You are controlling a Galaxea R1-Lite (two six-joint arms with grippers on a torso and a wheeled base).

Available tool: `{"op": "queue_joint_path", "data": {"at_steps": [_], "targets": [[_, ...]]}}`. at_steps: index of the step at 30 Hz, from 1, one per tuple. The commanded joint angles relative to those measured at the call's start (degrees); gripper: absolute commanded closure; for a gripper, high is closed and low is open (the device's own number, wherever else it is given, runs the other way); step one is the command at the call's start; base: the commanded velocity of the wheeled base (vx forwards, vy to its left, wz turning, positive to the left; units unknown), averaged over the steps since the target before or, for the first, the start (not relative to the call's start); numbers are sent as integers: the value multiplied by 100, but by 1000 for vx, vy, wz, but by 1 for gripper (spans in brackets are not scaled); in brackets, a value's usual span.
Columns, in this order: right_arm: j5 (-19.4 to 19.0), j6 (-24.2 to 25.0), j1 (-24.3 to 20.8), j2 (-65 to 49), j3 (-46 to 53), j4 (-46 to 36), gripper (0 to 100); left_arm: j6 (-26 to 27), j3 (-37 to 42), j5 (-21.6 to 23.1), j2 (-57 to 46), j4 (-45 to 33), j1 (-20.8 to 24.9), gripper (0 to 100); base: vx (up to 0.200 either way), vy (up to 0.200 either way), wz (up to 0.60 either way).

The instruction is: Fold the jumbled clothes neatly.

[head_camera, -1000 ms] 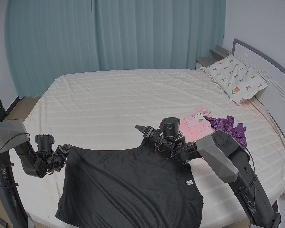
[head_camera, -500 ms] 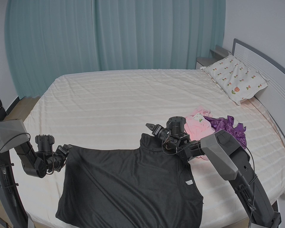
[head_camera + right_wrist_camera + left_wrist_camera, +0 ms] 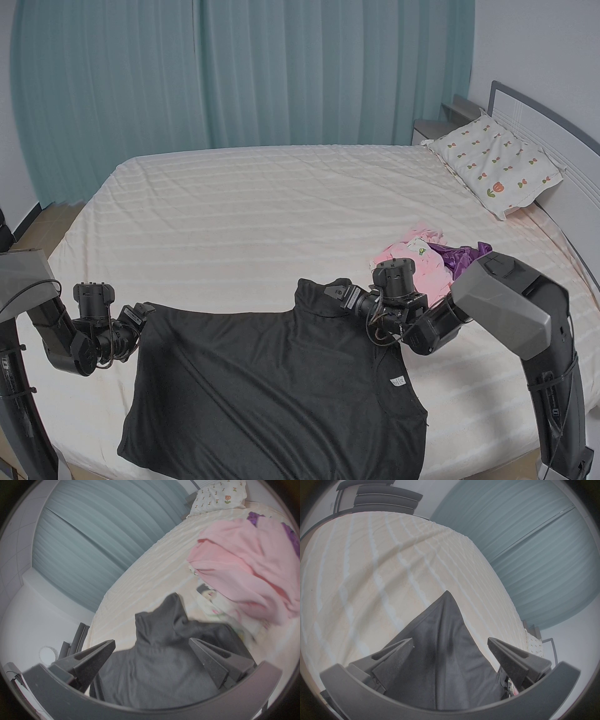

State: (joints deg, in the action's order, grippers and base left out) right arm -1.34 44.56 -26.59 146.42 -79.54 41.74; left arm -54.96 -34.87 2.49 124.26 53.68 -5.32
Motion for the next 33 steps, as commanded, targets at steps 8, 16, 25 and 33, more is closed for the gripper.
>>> {"op": "queue_joint_path", "data": {"at_steps": [8, 16, 25, 33], "targets": [[-332, -79, 242, -2575, 4957, 2444, 0, 73, 1456, 200, -1035, 11, 347, 0, -200, 0, 0], [-481, 493, 330, -2513, 5643, 2936, 0, 248, 2520, 384, -991, 750, 356, 0, -200, 0, 0], [-762, 589, 374, -2364, 6047, 3534, 0, 1136, 3003, 191, -244, 1365, 180, 0, -89, 0, 0], [-762, 589, 365, -2320, 6240, 3666, 0, 1584, 3082, -293, 986, 2490, 118, 0, 0, 0, 0]]}}
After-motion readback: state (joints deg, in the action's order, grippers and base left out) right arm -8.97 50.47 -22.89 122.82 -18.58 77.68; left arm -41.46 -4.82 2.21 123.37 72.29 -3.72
